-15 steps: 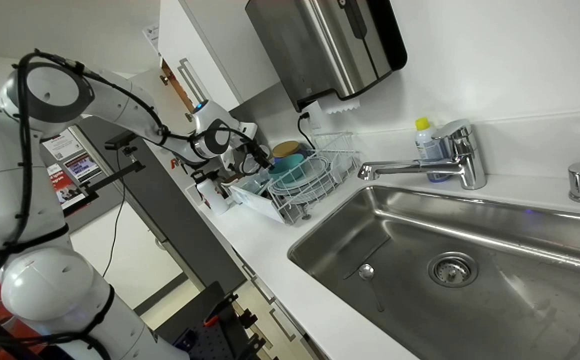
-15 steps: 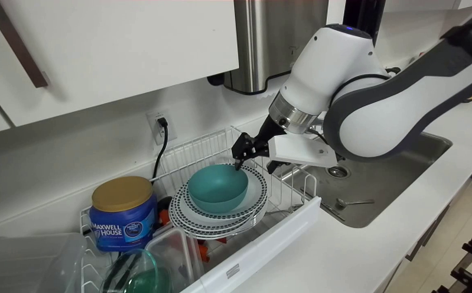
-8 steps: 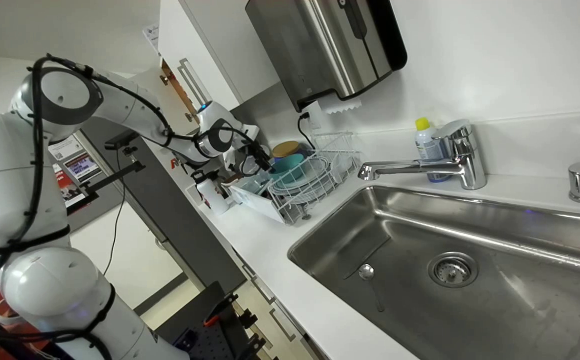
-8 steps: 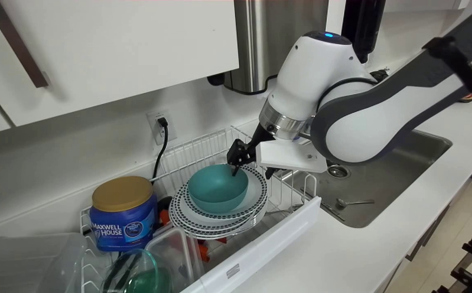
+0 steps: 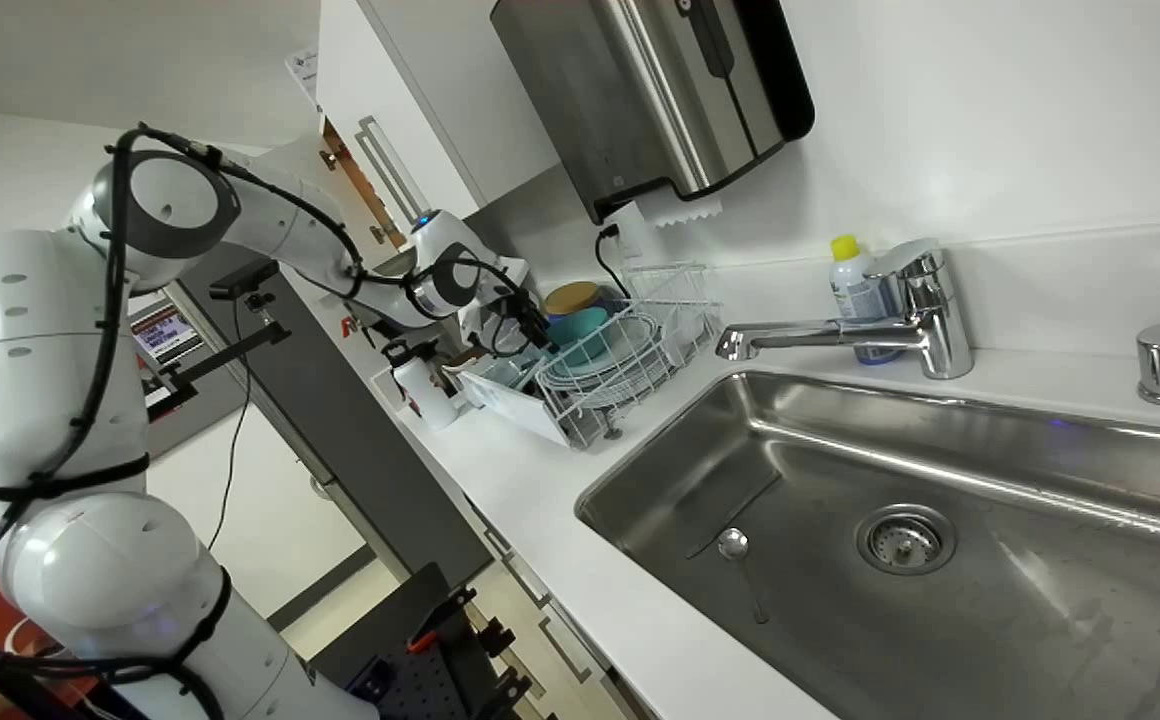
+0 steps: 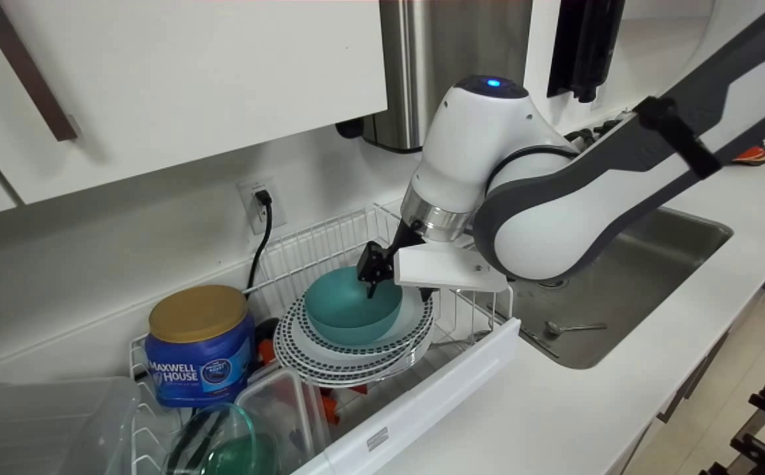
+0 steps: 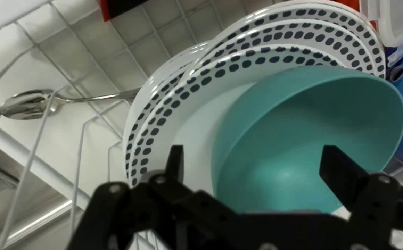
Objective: Put the bowl on the dish rack in the sink
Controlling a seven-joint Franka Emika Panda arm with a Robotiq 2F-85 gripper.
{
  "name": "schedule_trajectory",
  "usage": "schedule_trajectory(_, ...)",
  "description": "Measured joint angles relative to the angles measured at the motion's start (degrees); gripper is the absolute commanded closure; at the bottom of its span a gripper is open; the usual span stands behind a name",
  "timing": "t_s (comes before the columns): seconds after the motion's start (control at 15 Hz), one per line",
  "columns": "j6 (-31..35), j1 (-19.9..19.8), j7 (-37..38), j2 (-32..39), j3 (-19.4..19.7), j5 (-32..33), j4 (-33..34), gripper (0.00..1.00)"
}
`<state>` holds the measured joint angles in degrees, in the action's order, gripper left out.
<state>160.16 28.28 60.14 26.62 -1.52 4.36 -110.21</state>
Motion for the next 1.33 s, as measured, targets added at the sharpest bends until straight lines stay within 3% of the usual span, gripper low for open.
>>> schedule_trajectory(0.07, 0.0, 0.0, 0.0, 0.8, 0.0, 0.0, 0.5, 0.0)
schedule_trajectory(0.13, 0.0, 0.0, 0.0, 1.6, 0.0, 0.0, 1.1, 0.25)
schedule_trajectory(0.2, 0.0, 0.0, 0.0, 2.3, 0.0, 0.0, 1.5, 0.26)
schedule_trajectory(0.8, 0.0, 0.4, 0.0, 4.9, 0.0, 0.0, 4.1, 0.95)
schedule_trajectory(0.93, 0.0, 0.5, 0.0, 4.9, 0.0, 0.0, 4.2, 1.0)
schedule_trajectory(1.33, 0.4, 0.9, 0.0, 4.7, 0.2, 0.0, 4.7, 0.99)
